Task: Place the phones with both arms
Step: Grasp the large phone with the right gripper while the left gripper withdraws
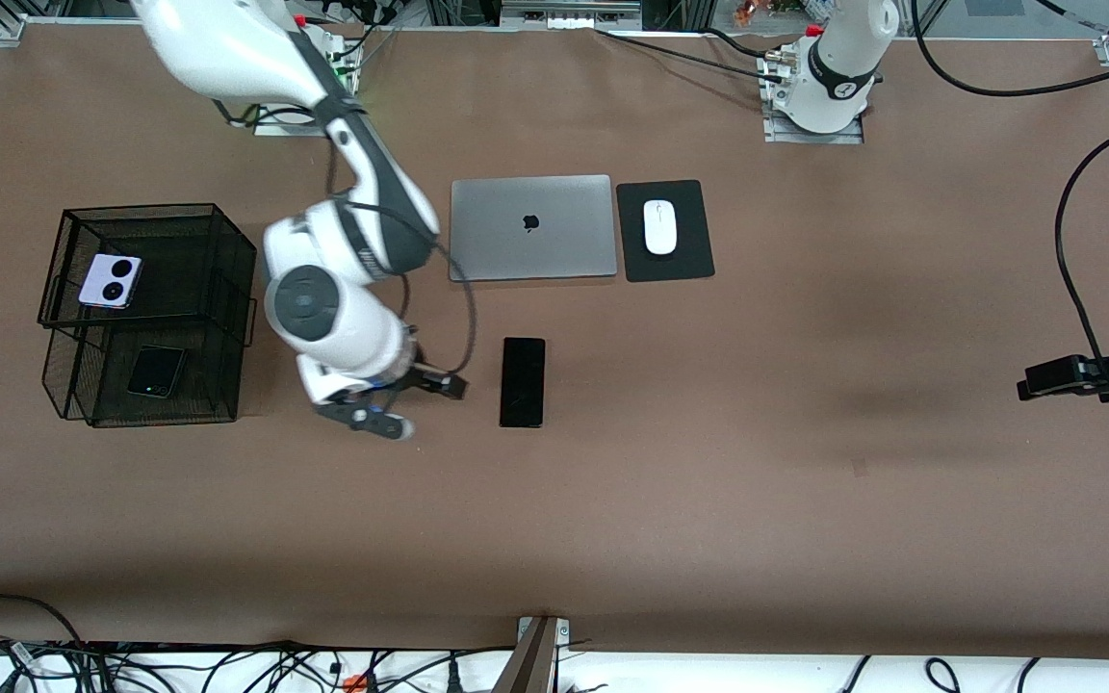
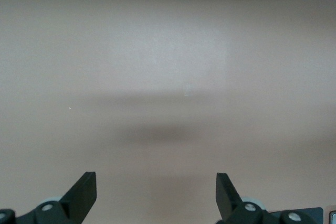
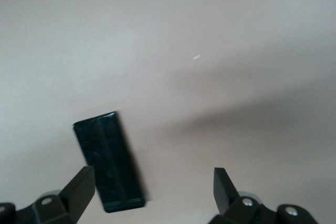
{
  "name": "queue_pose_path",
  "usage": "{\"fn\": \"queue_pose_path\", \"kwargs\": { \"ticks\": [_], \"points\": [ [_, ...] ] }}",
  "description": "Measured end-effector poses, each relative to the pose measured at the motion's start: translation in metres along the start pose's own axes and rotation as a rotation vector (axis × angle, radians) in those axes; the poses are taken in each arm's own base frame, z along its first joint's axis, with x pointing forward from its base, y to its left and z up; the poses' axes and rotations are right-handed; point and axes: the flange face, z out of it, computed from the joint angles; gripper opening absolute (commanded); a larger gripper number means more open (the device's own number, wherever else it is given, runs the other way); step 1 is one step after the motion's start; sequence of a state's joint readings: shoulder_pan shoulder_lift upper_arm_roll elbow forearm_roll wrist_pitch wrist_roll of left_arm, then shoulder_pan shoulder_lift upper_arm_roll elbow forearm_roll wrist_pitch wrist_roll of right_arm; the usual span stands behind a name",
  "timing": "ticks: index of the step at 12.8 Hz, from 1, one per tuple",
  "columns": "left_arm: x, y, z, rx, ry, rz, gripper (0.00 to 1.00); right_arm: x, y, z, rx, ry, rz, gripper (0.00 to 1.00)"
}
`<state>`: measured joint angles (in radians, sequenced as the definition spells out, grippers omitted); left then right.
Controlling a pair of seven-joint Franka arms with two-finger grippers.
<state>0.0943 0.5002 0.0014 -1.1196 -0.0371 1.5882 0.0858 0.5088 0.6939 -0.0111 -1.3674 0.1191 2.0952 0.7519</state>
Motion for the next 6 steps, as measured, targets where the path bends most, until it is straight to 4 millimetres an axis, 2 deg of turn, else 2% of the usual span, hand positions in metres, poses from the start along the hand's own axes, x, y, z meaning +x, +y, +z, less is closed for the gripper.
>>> {"fn": "queue_pose_path", "kwargs": {
  "ticks": [3, 5, 6],
  "points": [
    [-0.021, 0.013, 0.003, -0.002, 0.052, 0.016, 1.00, -0.030, -0.043, 0.053, -0.028, 0.022, -0.042, 1.00],
    [-0.038, 0.022, -0.002, -0.006, 0.061, 0.028, 1.00, -0.043, -0.057, 0.086, -0.047, 0.054, -0.083, 1.00],
    [-0.042, 0.025, -0.005, -0.010, 0.066, 0.031, 1.00, -0.045, -0.061, 0.097, -0.038, 0.068, -0.094, 1.00]
  ]
}}
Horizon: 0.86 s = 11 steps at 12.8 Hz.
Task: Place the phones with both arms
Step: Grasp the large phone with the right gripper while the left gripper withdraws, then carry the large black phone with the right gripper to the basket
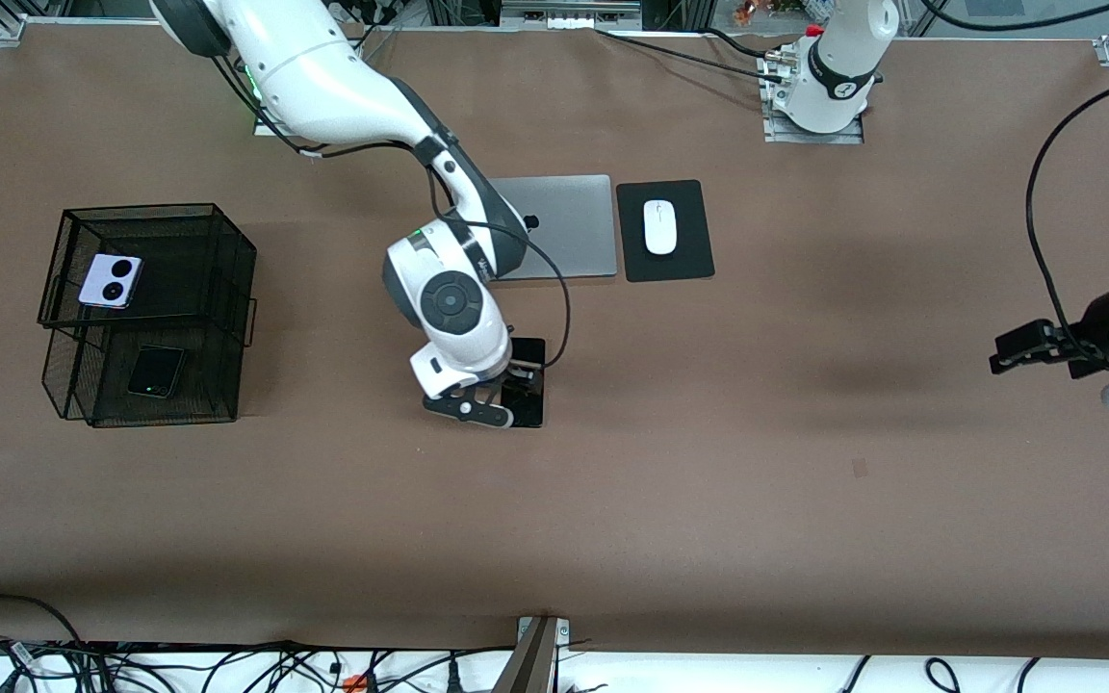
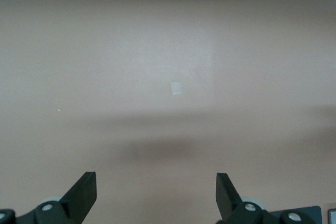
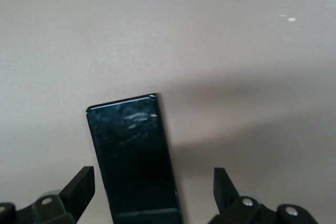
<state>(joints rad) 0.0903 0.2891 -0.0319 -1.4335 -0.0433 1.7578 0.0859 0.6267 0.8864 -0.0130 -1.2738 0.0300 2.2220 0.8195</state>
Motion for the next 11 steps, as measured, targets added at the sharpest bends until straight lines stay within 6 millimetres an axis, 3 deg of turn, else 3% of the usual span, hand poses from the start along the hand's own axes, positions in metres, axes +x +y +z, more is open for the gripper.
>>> {"fn": "queue_pose_path", "kwargs": {
  "ticks": [9, 10, 11],
  "points": [
    [-0.007, 0.015, -0.020, -0.007, 0.035, 0.021, 1.00, -0.019, -0.017, 0.045, 0.033, 0.030, -0.039, 1.00],
    [-0.008, 0.019, -0.024, -0.007, 0.041, 0.027, 1.00, -0.023, -0.019, 0.048, 0.029, 0.029, -0.047, 0.97],
    [-0.010, 0.023, -0.029, -0.007, 0.047, 0.033, 1.00, -0.025, -0.020, 0.050, 0.021, 0.033, -0.058, 0.83]
  ]
}}
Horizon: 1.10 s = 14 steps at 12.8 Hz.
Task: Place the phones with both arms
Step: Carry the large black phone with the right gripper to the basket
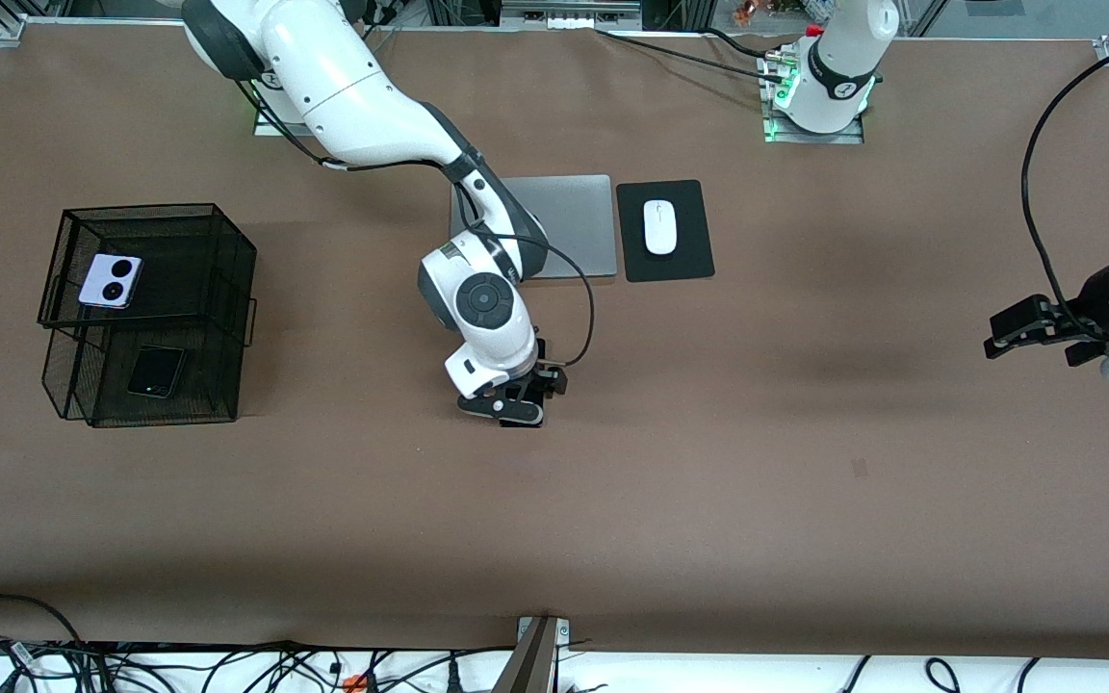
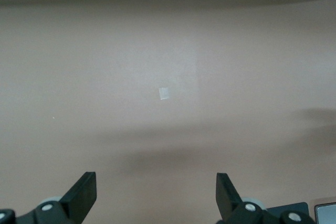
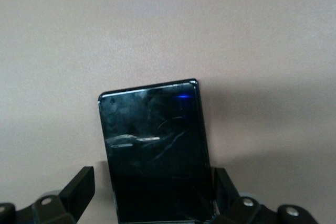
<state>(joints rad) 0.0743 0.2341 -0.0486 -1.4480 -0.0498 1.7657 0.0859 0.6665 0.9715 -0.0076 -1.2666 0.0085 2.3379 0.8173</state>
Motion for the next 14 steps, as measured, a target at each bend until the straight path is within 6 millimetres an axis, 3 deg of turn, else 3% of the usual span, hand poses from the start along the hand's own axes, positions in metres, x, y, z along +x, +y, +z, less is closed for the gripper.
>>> {"fn": "queue_pose_path", "kwargs": {
  "ticks": [2, 3, 7, 8, 10, 12, 14],
  "points": [
    [-0.002, 0.010, -0.009, 0.011, 0.012, 0.012, 1.00, -0.002, 0.000, 0.004, -0.019, 0.009, -0.022, 0.47],
    [-0.005, 0.015, -0.013, 0.017, 0.016, 0.017, 1.00, -0.002, 0.001, 0.003, -0.028, 0.010, -0.029, 0.36],
    [-0.025, 0.023, -0.022, 0.017, 0.005, 0.027, 1.00, 0.000, 0.000, -0.006, -0.038, 0.000, -0.056, 0.31],
    [-0.027, 0.022, -0.022, 0.017, 0.002, 0.026, 1.00, 0.006, 0.003, -0.020, -0.049, -0.011, -0.075, 0.31],
    [-0.029, 0.021, -0.018, 0.016, -0.007, 0.023, 1.00, 0.031, 0.021, -0.074, -0.057, -0.054, -0.112, 0.31],
    [-0.030, 0.018, -0.014, 0.017, -0.014, 0.018, 1.00, 0.064, 0.058, -0.136, -0.032, -0.099, -0.144, 0.32],
    [-0.029, 0.015, -0.011, 0.018, -0.020, 0.013, 1.00, 0.094, 0.108, -0.179, -0.040, -0.128, -0.119, 0.31]
  ]
}}
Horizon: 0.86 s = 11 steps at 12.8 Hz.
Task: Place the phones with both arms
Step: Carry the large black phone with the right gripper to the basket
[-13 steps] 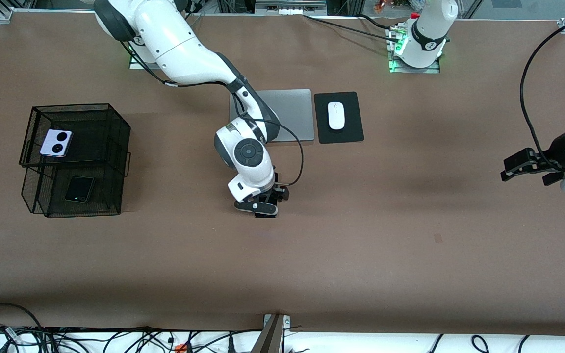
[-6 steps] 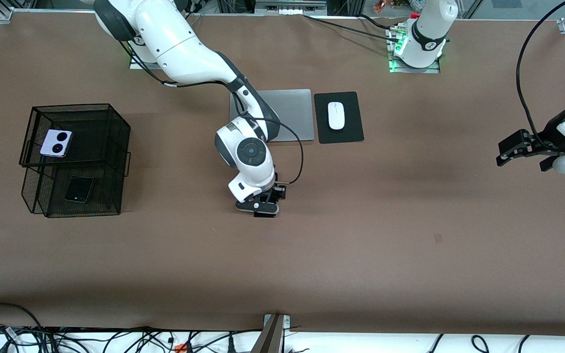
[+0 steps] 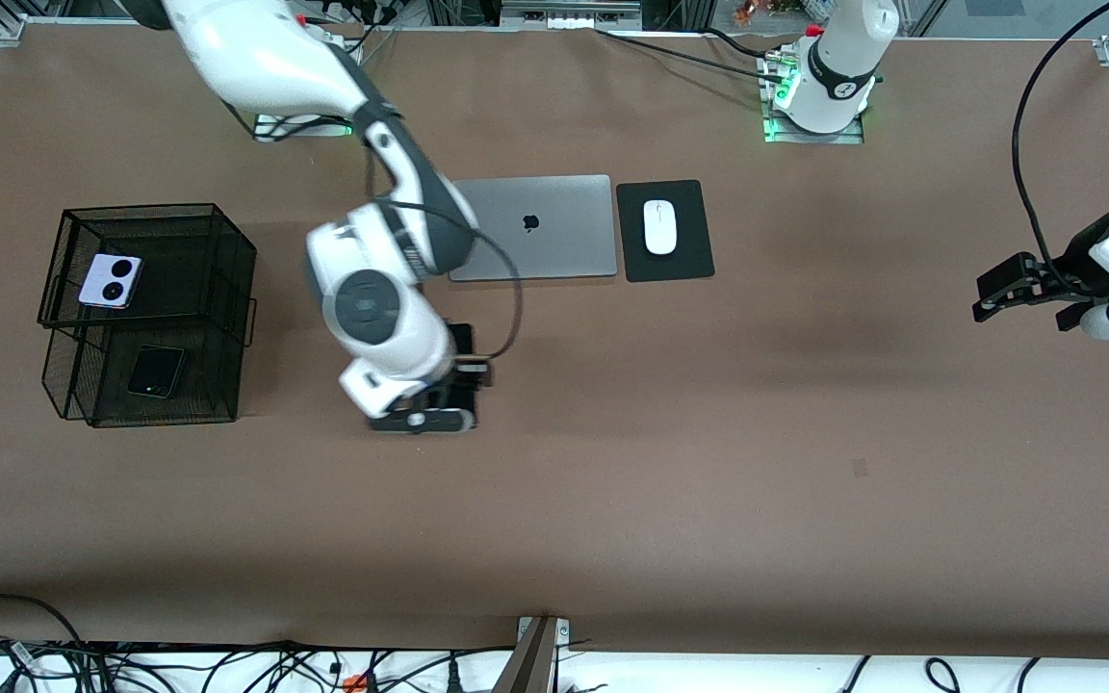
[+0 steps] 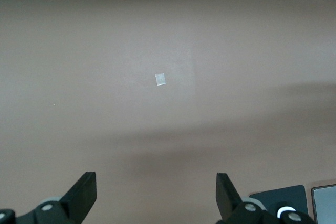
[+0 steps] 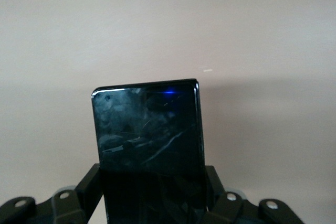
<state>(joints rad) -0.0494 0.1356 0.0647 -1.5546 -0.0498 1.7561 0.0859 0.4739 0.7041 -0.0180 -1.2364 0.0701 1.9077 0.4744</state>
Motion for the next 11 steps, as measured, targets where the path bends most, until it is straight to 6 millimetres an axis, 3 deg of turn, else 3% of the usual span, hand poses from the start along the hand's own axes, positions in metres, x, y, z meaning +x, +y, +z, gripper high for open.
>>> {"fn": "queue_pose_path", "kwargs": {
  "ticks": [3, 6, 11],
  "points": [
    [0.004, 0.000, 0.003, 0.001, 0.012, 0.000, 1.00, 0.013, 0.109, -0.032, -0.036, -0.055, 0.072, 0.31],
    [0.004, 0.000, 0.003, 0.001, 0.009, 0.000, 1.00, -0.012, 0.229, -0.059, -0.097, -0.119, 0.076, 0.31],
    [0.002, 0.002, 0.001, 0.000, 0.000, 0.001, 1.00, -0.090, 0.334, -0.083, -0.077, -0.177, 0.138, 0.31]
  ]
}}
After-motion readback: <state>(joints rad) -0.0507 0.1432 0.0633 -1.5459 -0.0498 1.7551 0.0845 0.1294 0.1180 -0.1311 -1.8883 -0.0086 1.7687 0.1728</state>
